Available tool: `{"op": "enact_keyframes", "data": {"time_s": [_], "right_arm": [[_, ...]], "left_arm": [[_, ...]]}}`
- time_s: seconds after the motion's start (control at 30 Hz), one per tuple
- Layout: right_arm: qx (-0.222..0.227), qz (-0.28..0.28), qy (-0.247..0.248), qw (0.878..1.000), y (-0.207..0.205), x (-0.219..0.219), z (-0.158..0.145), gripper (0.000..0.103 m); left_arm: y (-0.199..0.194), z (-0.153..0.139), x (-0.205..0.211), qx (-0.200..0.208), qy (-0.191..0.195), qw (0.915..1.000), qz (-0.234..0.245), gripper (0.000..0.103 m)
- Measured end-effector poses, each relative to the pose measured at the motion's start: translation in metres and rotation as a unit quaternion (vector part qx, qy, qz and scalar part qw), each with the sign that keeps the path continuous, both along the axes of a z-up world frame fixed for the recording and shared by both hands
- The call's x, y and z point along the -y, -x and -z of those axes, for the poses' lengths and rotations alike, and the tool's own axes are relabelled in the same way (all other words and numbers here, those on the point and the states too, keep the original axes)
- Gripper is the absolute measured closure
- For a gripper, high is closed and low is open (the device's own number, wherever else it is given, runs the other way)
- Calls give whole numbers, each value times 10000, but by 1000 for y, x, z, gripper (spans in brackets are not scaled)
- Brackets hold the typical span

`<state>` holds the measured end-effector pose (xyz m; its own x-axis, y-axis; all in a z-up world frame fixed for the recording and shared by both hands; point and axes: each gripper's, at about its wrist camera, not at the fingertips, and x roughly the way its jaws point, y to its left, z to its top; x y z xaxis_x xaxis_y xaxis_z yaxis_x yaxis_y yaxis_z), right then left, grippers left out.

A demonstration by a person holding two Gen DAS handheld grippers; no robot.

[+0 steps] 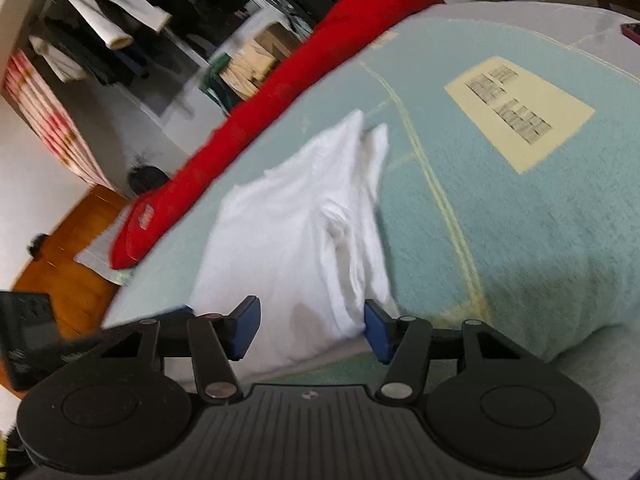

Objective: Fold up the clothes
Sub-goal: 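Close the right tool on the folded shirt edge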

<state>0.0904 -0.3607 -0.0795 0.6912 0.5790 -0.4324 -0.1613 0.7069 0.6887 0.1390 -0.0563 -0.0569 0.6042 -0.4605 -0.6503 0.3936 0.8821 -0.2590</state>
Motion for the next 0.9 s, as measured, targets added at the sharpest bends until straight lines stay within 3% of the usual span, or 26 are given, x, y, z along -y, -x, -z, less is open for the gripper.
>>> {"op": "enact_keyframes", "data": {"time_s": [0.07, 0.13, 0.17, 0.2, 0.3, 0.53, 0.67, 0.77, 0.9], "right_arm": [[103, -43, 18, 9999, -2, -2, -3, 46], [107, -61, 115, 9999, -6, -5, -3, 65], [17, -46, 173, 9998, -9, -6, 0, 82], [-99, -27, 210, 9997, -12, -7, 5, 89], [-240, 101, 267, 9993, -13, -6, 10, 91], [182, 306, 579, 9977, -3, 0, -27, 92], [-247, 298, 684, 9969, -10, 0, -5, 91], [-264, 224, 881, 9955, -7, -2, -2, 89], [-9, 234, 1431, 9894, -3, 2, -26, 80]], "left_arm": [[1, 0, -1, -10, 12, 10000, -29, 20], [1, -1, -1, -21, 25, 10000, -54, 20], [1, -1, -1, -24, 25, 10000, -55, 20], [2, -1, -2, -23, 20, 10000, -57, 20], [4, -4, -3, -7, -7, 10000, -74, 20], [3, -14, -3, 202, 86, 9997, 71, 15], [-14, 2, 0, -45, 170, 9998, 126, 15], [-22, 13, 0, -232, 141, 9995, 157, 15], [-22, -3, -6, 112, 210, 9994, 241, 15]]}}
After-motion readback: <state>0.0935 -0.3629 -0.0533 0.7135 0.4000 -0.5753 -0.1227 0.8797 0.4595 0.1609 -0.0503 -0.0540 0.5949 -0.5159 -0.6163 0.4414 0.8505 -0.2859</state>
